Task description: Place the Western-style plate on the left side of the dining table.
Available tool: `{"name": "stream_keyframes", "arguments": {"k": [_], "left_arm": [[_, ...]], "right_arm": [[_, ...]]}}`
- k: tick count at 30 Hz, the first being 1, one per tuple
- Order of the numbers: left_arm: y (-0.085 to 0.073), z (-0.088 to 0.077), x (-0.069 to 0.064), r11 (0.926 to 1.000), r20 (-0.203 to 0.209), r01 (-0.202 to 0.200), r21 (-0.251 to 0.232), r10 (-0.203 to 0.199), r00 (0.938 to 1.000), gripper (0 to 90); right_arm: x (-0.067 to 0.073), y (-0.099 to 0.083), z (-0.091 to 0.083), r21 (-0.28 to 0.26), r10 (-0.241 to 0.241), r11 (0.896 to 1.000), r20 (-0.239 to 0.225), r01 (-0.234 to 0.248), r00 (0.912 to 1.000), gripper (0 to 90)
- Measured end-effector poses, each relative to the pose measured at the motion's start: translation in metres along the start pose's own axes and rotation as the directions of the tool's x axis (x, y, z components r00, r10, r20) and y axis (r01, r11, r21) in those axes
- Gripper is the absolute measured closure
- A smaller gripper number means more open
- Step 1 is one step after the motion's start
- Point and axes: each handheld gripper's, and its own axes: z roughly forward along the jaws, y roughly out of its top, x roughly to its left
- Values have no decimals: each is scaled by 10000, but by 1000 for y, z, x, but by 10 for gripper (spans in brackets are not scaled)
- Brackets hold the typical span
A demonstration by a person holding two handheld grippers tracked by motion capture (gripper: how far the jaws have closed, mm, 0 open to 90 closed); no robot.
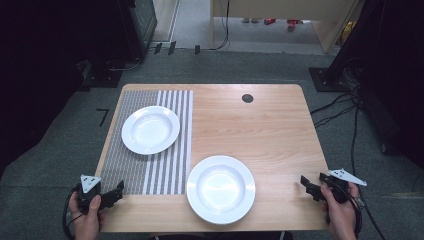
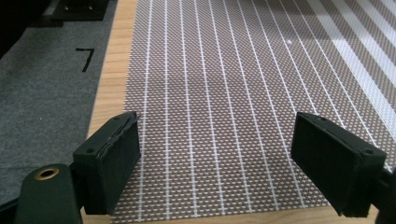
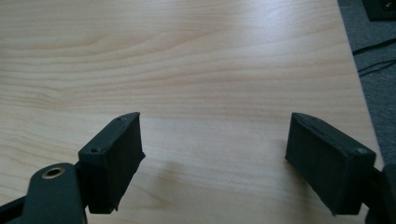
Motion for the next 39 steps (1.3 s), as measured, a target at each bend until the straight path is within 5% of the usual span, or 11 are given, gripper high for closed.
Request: {"name": "stream_keyframes", "arguments": {"k": [8, 13, 39], "left_arm": [[-2, 2, -1, 9998, -43, -124, 171, 125, 9999, 158], [-2, 3, -1, 9997, -19, -183, 163, 183, 9998, 153], [-2, 3, -1, 9996, 17, -201, 179, 201, 9998, 151]], "right_arm": [[0, -8, -5, 194, -648, 9978, 744, 635, 9951, 177], [9, -11, -5, 420, -1380, 9901, 1302, 1336, 9818, 169], [8, -10, -4, 491, -1284, 9911, 1058, 1238, 9861, 159]]}}
